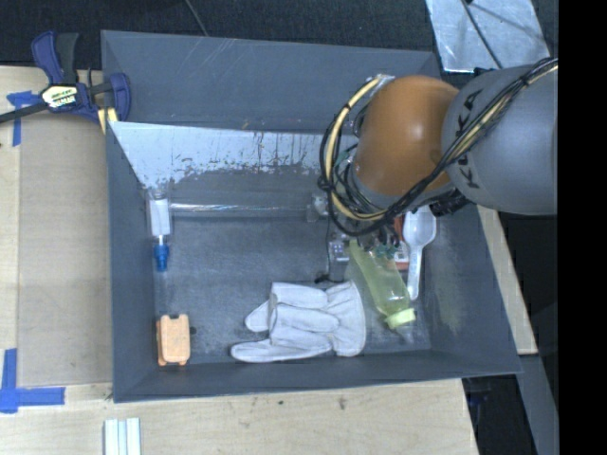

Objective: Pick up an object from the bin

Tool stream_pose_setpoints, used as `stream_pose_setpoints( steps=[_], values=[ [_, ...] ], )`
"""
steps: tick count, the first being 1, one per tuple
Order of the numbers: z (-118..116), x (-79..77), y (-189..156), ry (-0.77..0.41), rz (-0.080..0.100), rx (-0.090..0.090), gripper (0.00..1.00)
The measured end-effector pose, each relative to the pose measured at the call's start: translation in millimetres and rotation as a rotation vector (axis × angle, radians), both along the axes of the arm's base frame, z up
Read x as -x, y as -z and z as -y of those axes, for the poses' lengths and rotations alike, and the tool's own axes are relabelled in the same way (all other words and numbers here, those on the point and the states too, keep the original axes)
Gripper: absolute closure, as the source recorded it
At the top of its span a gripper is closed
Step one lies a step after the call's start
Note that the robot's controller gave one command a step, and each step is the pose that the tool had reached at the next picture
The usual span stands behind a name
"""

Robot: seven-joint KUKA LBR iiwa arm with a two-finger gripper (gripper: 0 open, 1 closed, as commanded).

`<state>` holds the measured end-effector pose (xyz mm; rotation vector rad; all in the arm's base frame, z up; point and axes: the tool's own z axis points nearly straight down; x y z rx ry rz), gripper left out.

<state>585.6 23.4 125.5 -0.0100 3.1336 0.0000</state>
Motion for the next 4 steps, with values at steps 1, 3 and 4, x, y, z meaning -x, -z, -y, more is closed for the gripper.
stream_pose_setpoints(
  steps=[1,3,4],
  values=[
    [12.5,17.9,30.7,-0.042,-0.003,0.0,0.0],
    [-10.1,41.4,-3.3,-0.069,0.006,0.0,0.0],
    [11.0,67.9,53.4,-0.009,-0.004,-0.001,0.0]
  ],
)
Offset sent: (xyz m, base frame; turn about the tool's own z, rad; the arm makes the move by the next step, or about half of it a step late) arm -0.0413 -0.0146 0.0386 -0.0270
